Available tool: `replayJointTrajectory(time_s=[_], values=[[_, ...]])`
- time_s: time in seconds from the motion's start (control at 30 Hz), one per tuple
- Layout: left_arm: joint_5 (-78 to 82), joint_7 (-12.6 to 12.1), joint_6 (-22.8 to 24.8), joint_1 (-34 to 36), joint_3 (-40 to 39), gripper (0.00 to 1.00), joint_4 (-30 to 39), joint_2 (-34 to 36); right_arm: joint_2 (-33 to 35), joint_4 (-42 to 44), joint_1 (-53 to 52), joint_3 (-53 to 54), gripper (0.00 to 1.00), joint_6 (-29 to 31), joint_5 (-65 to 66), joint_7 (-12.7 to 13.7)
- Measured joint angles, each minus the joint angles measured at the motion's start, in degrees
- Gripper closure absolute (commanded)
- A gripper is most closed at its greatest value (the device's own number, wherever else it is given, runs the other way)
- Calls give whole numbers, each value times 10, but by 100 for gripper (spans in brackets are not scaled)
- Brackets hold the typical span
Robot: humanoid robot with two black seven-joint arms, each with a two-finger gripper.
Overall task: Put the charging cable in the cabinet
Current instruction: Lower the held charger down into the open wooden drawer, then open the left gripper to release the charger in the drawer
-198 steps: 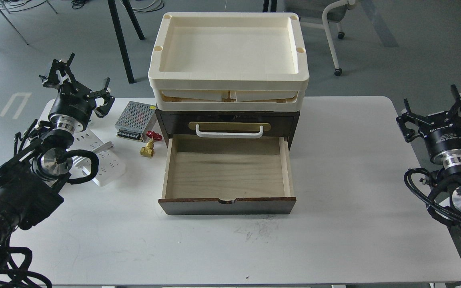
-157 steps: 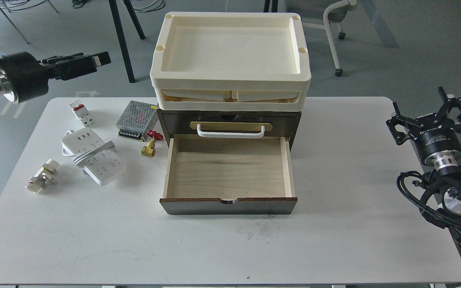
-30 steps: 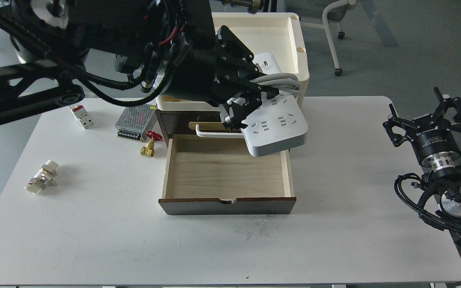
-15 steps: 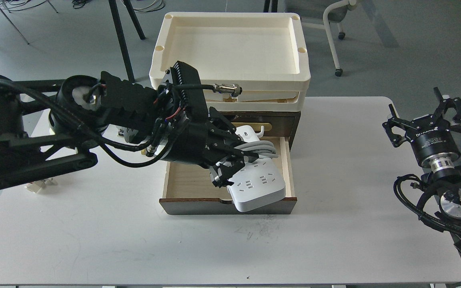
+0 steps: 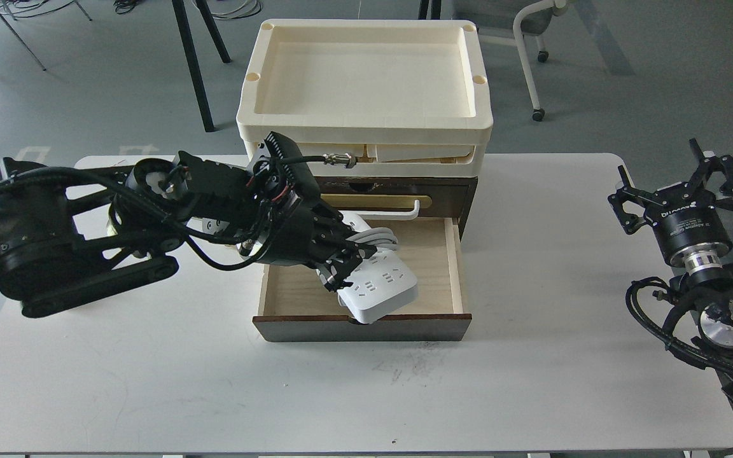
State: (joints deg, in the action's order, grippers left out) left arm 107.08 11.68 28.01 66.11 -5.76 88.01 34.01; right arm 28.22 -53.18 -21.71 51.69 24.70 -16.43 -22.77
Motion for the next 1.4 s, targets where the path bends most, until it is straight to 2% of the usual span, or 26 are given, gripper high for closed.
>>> replayJointTrajectory(time_s=[0.13,0.27,0.47,0.87,0.93,1.0,1.03,1.2,1.27,1.33,1.4], values=[[-1,16,0,-2,0,89,-4,-2,0,0,0,0,0,0,0,0],[0,16,0,-24,0,89,-22,-9,0,0,0,0,0,0,8,0],[3,17,0,-49,-23,89,-101,-38,0,0,0,2,0,0,12,0],[7,16,0,-65,-28,85,-189,-85,0,0,0,1,0,0,12,-1],[7,15,0,-68,-28,79,-200,-91,0,0,0,1,0,0,12,-1],[7,14,0,-69,-28,63,-204,-94,0,0,0,1,0,0,12,-1],[7,13,0,-69,-27,59,-204,-95,0,-1,0,1,0,0,12,-1],[10,7,0,-84,-26,58,-206,-97,0,-1,0,0,0,0,12,-1],[14,3,0,-89,-29,54,-207,-101,0,0,0,0,0,0,12,-1],[17,1,0,-91,-29,45,-208,-107,0,0,0,0,0,0,12,-1],[17,0,0,-92,-30,30,-207,-108,0,0,0,0,0,0,12,-1]])
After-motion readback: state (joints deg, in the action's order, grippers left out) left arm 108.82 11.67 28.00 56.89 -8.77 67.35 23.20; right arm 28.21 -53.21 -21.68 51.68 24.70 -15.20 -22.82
